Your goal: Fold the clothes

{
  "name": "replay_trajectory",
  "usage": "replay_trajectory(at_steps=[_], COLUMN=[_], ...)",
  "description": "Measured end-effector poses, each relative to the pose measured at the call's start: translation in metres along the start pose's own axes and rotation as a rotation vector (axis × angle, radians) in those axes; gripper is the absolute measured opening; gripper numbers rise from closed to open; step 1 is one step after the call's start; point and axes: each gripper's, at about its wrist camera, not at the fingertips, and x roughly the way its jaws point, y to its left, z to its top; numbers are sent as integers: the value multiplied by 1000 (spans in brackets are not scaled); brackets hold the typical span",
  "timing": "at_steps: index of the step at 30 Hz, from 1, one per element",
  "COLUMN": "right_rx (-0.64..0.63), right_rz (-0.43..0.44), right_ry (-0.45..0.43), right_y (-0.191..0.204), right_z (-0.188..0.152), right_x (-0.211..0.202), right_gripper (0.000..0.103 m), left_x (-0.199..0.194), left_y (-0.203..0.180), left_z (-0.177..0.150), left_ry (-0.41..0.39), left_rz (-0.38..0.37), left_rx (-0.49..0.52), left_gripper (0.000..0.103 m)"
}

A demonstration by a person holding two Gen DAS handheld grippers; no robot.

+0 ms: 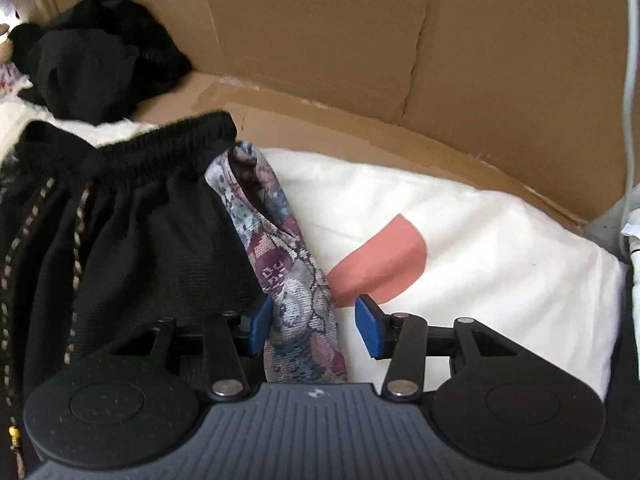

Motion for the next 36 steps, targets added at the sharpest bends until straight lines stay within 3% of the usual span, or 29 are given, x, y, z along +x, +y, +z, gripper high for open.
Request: replay_trajectory(at_steps=[1, 3, 6, 7, 10, 12, 16, 21, 25, 32, 36], right_rx=[-5, -20, -50, -56, -81, -117, -179, -235, -244, -240, -193], right_rz=[16, 37, 43, 46, 89, 125, 154, 112, 49, 28, 68], right_ry=[-22, -49, -84, -92, -90, -95, -85, -50, -10, 9, -41], right_y=[-1, -1, 3, 5, 18, 32, 51, 61, 50, 40, 44], right_z=[1, 2, 6, 7, 14, 16, 19, 28, 30, 31, 27], right_x=[-7, -15, -20, -21, -17, -15, -8, 16, 31, 31, 7], right_gripper=[50, 50, 49, 42, 27, 26, 26, 26, 26, 26, 28], left_x=[-6, -16, -27, -28, -30, -24, -2, 33, 48, 37, 13], left_y=[-2, -7, -19, -24, -49, -65, -78, -80, -68, -69, -77], left_z=[-1, 0, 4, 6, 9, 9, 10, 13, 12, 9, 8], left_ry=[-19, -55, -81, -73, -58, -41, -18, 16, 35, 29, -26], left_rz=[7, -6, -102, -136, -196, -215, -239, -171, -173, -112, -86], left_rx=[10, 22, 23, 32, 96, 132, 110, 106, 92, 120, 117], left_gripper=[27, 28, 16, 10, 10, 12, 12, 17, 16, 19, 18])
